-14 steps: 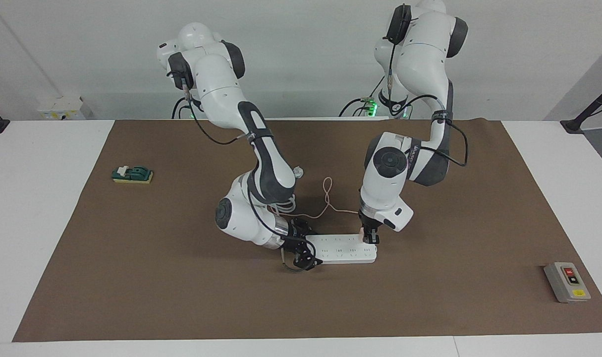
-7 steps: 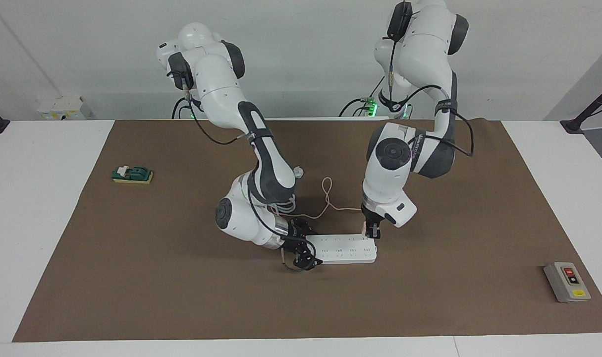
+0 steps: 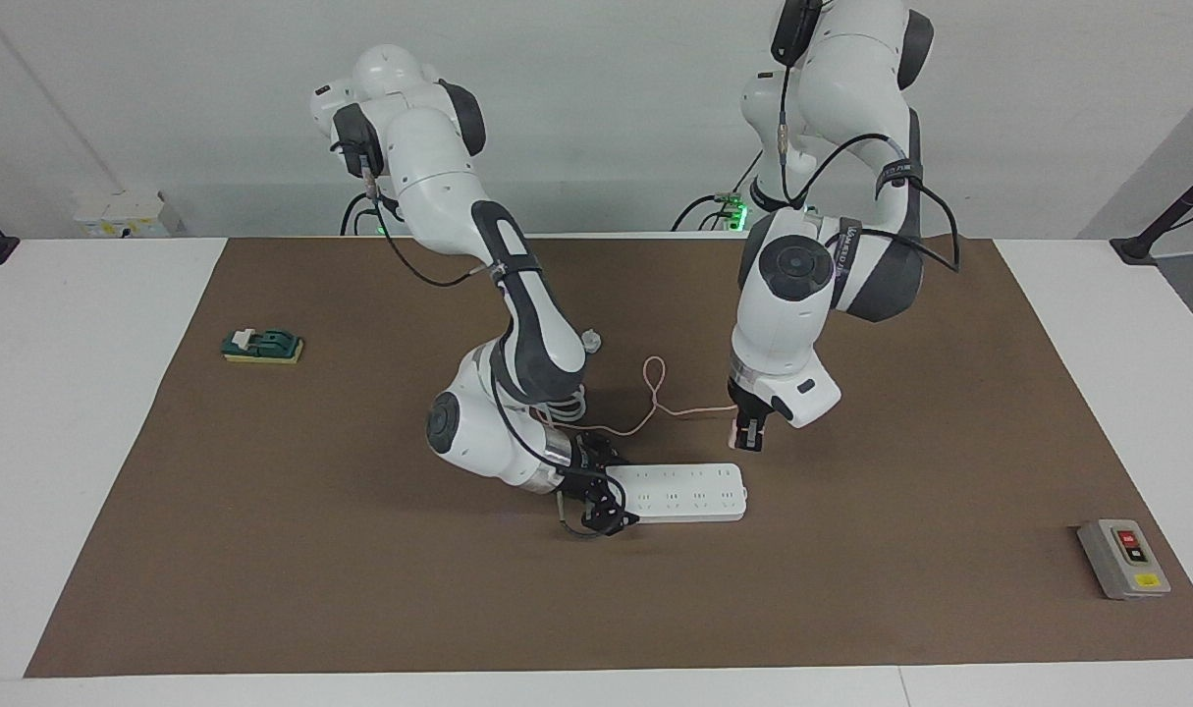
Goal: Unplug charger and place it aside
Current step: 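Pull the pink plug out of the strip with the left gripper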
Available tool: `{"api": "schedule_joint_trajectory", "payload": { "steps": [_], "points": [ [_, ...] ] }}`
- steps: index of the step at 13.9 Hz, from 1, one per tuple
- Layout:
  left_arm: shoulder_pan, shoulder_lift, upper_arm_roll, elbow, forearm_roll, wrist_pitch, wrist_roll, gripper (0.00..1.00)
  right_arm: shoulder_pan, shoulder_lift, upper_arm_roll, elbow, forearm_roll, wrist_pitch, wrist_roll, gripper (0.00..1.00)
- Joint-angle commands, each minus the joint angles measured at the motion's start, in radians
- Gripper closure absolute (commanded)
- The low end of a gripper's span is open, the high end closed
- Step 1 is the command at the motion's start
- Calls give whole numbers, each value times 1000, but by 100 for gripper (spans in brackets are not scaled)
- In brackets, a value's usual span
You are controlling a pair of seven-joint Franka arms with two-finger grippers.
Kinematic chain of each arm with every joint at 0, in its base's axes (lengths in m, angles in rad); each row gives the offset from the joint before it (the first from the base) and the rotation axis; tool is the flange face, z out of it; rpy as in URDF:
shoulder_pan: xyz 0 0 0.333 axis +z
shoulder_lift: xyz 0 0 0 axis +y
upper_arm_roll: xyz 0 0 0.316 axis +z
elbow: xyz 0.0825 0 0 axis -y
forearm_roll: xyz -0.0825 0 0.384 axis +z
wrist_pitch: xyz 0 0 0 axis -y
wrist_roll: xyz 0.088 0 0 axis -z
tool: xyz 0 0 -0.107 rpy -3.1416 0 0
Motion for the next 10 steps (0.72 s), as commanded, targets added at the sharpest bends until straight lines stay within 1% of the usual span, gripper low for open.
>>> {"api": "schedule_joint_trajectory", "payload": {
  "steps": [1, 2, 5, 6, 8, 10],
  "points": [
    [31, -77, 0, -46, -13, -52, 236, 100, 8, 5, 2, 8, -5, 37, -2, 0],
    [42, -92, 0, -46, -13, -71, 328, 100, 7, -5, 2, 9, -8, 35, -2, 0],
    [91, -153, 3, -73, -15, -153, 774, 100, -21, -45, -7, 5, -13, -36, 11, 0],
    [114, -184, 4, -104, -15, -164, 907, 100, -30, -62, -7, 5, -15, -47, 15, 0],
    [163, -256, 3, -200, -15, -152, 1139, 100, -50, -96, -10, 1, -16, -92, 36, 0],
    [222, -310, 1, -282, -25, -133, 1354, 100, -79, -154, -19, -21, -21, -145, 42, 0]
  ]
}}
